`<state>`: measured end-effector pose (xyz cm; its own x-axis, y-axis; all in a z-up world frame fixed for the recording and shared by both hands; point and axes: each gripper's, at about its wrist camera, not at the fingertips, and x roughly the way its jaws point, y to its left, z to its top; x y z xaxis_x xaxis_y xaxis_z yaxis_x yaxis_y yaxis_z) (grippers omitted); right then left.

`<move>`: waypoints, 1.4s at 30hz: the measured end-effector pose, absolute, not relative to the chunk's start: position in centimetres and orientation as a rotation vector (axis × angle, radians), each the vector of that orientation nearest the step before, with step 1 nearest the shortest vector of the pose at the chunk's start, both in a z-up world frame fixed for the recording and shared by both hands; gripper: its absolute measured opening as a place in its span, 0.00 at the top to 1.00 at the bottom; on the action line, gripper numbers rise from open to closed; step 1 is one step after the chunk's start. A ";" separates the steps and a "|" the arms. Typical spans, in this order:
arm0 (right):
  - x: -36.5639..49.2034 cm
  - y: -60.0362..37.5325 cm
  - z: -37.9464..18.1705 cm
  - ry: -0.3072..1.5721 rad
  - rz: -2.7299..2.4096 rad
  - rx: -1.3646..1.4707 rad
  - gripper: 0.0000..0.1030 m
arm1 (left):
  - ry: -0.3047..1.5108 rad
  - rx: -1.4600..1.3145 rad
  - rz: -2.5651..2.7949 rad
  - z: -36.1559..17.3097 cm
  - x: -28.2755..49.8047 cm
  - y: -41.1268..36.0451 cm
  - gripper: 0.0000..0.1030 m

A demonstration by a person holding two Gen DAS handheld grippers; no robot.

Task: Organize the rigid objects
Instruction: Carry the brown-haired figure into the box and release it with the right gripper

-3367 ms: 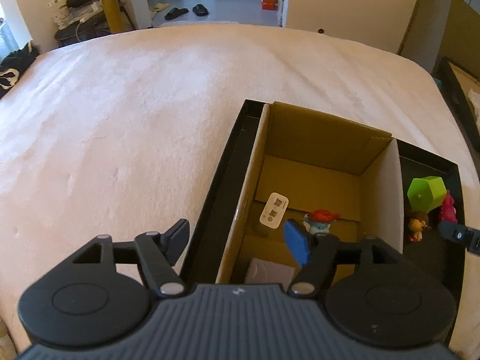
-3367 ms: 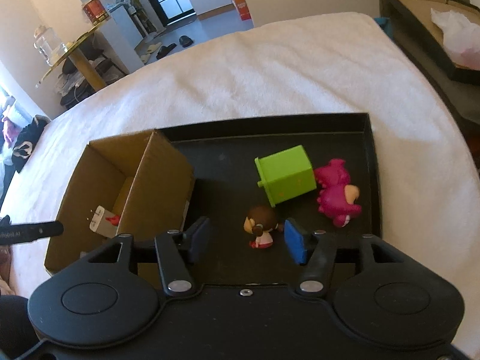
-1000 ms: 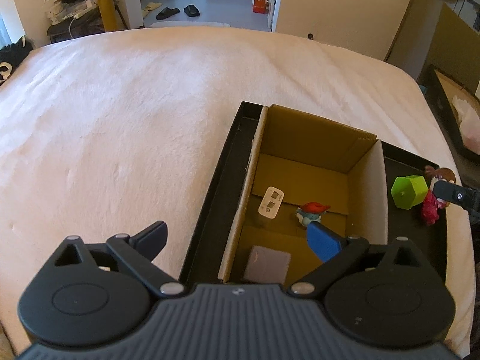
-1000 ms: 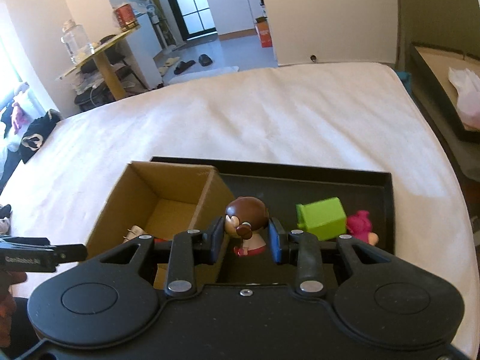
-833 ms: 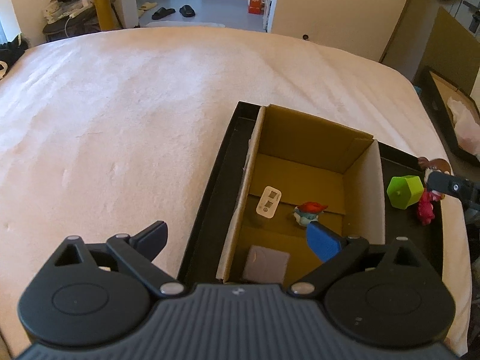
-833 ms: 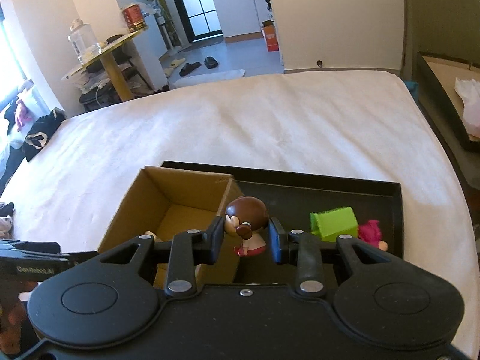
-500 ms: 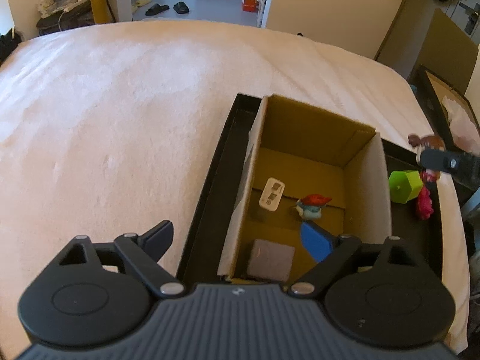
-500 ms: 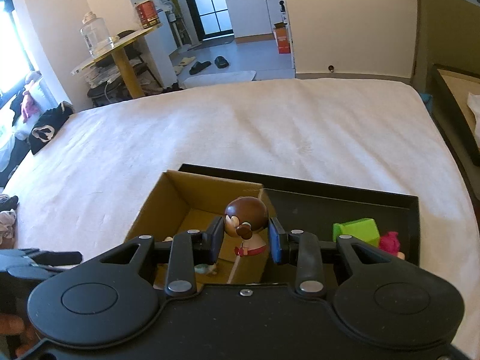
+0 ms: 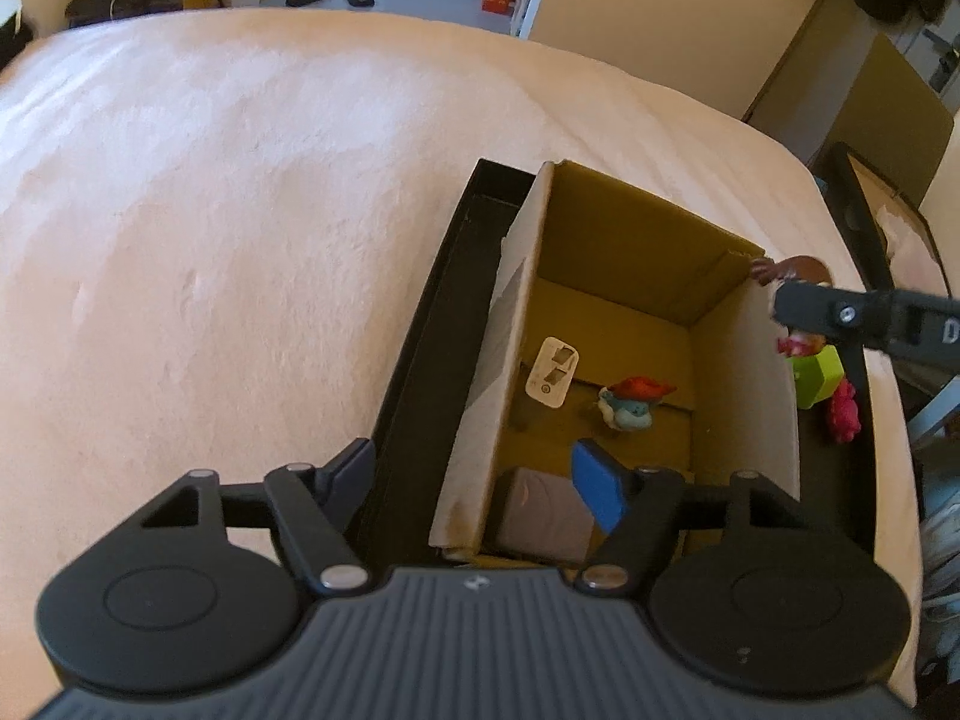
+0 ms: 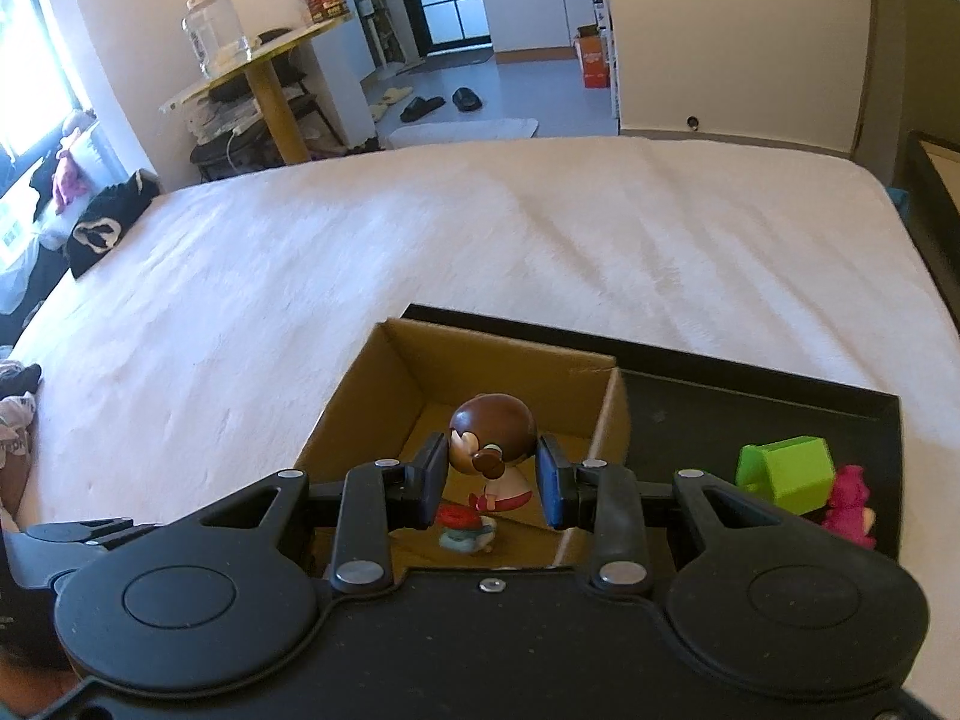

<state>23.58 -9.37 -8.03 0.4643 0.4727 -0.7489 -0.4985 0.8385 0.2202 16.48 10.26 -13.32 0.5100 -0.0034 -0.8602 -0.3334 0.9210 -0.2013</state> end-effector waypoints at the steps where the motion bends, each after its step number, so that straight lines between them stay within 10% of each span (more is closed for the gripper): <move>1: 23.6 -9.1 -8.2 0.914 0.598 -0.035 0.70 | 1.026 -0.372 0.199 -13.5 16.5 10.3 0.41; 6: 23.4 -7.8 -8.8 0.934 0.600 -0.047 0.70 | 1.034 -0.389 0.174 -14.1 16.6 10.4 0.44; 17: 23.9 -4.3 -10.3 0.968 0.612 -0.088 0.69 | 1.067 -0.430 0.168 -15.3 17.0 11.0 0.83; 42: 23.1 -10.1 -8.3 0.932 0.552 -0.068 0.59 | 1.065 -0.395 0.179 -14.7 16.9 10.4 0.83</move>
